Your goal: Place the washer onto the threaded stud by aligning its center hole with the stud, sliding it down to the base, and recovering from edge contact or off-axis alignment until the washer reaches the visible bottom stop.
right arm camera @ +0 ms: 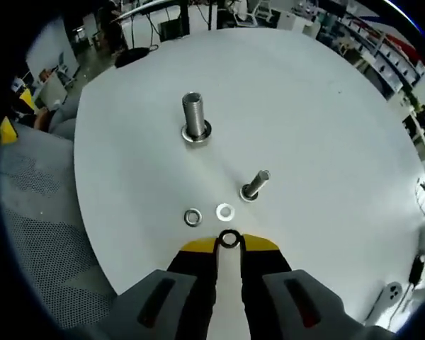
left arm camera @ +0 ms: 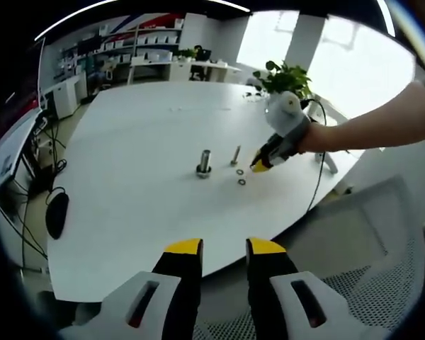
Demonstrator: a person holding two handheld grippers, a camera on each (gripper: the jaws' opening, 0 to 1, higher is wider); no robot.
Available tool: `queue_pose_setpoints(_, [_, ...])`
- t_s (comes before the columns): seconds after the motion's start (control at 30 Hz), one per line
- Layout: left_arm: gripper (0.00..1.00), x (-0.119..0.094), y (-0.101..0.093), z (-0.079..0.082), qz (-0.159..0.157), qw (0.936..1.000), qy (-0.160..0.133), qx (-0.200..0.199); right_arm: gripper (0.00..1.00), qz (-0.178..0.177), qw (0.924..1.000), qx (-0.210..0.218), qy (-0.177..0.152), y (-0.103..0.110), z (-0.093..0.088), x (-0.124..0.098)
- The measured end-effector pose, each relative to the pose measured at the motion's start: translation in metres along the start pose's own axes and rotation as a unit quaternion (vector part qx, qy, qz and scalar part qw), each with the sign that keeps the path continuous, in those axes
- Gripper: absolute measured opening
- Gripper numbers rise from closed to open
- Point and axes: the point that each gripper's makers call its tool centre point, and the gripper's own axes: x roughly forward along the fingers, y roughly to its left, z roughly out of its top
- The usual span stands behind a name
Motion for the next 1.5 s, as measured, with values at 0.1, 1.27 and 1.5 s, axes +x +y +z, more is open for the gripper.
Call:
queue_pose_setpoints(0.1, [0.22, 0.000, -0.001, -0.001, -0.001, 1.0000, 0.003, 0.002, 0.13, -0.010, 0.9998, 0.007, -0.018, -0.009, 0.014, -0.007])
queue_pose_setpoints(1.27, [0.22, -0.001, 0.002, 0.001, 0.007, 1.0000, -0.003, 0.000, 0.14, -0.036, 0.9956, -0.085, -0.012, -0.018, 0.044, 0.014])
queue_pose_setpoints(1.5, [0.22, -0.001, 0.002, 0.001, 0.005, 1.0000, -0.003, 0.000, 0.14, -0.026, 0.9967, -0.075, 0.012, -0.015, 0.041, 0.027])
